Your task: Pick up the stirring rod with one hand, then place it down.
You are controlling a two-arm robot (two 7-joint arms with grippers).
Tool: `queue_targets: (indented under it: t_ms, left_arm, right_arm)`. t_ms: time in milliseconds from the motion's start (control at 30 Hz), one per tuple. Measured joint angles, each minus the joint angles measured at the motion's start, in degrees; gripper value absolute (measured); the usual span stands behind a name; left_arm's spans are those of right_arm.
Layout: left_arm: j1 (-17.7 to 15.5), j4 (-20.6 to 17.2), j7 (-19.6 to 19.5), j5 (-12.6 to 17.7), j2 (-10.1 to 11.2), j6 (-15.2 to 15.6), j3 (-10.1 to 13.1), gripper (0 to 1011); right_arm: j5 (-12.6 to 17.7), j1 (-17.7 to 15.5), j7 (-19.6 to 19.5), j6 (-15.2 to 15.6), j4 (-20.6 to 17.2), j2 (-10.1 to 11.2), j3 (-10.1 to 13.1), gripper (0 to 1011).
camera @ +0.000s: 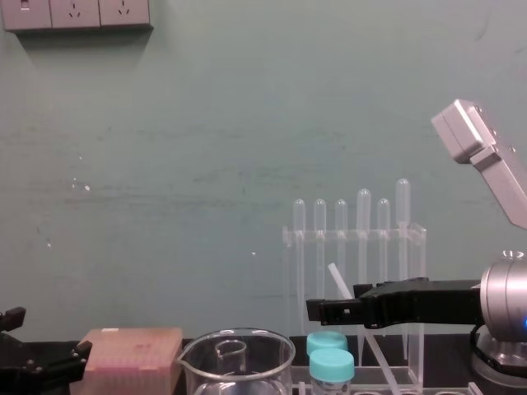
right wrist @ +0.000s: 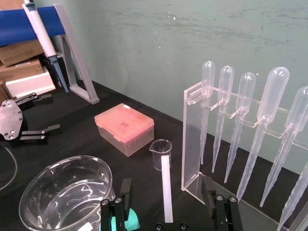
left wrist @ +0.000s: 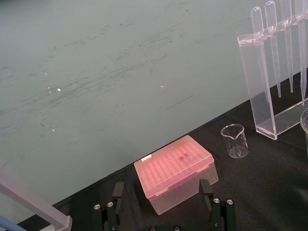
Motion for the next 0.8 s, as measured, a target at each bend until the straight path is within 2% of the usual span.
queue_targets:
  t_ms: [100,200,233,367,400,700,733,800]
  left_arm:
    - [0.0,0.0,0.0,0.0,0.0,0.0,0.0,1000]
    - [0.0,0.0,0.0,0.0,0.0,0.0,0.0,1000]
    - [0.0,0.0,0.0,0.0,0.0,0.0,0.0,1000]
    - [0.0,0.0,0.0,0.0,0.0,0.0,0.0,1000]
    - [0.0,0.0,0.0,0.0,0.0,0.0,0.0,1000]
    - [0.0,0.0,0.0,0.0,0.0,0.0,0.0,1000]
    - [0.0,0.0,0.0,0.0,0.0,0.0,0.0,1000]
    - [0.0,0.0,0.0,0.0,0.0,0.0,0.0,1000]
  right_arm:
    - [0.1,0.0,0.0,0.0,-0.1,0.0,0.0,846]
    - [0.1,0.0,0.0,0.0,-0.1,0.0,0.0,791]
    - [0.1,0.0,0.0,0.0,-0.1,0.0,0.0,737]
    - [0.1,-0.1,0.0,0.0,-0.1,0.1,0.0,660]
    - [0.1,-0.1,0.0,0.0,-0.1,0.1,0.0,600]
    - [0.2,-0.1,0.0,0.1,-0.1,0.1,0.0,315]
    - [0.2,-0.1,0.0,0.1,-0.1,0.1,0.0,255]
    - [0.2,-0.1,0.0,0.1,-0.2,0.1,0.0,221]
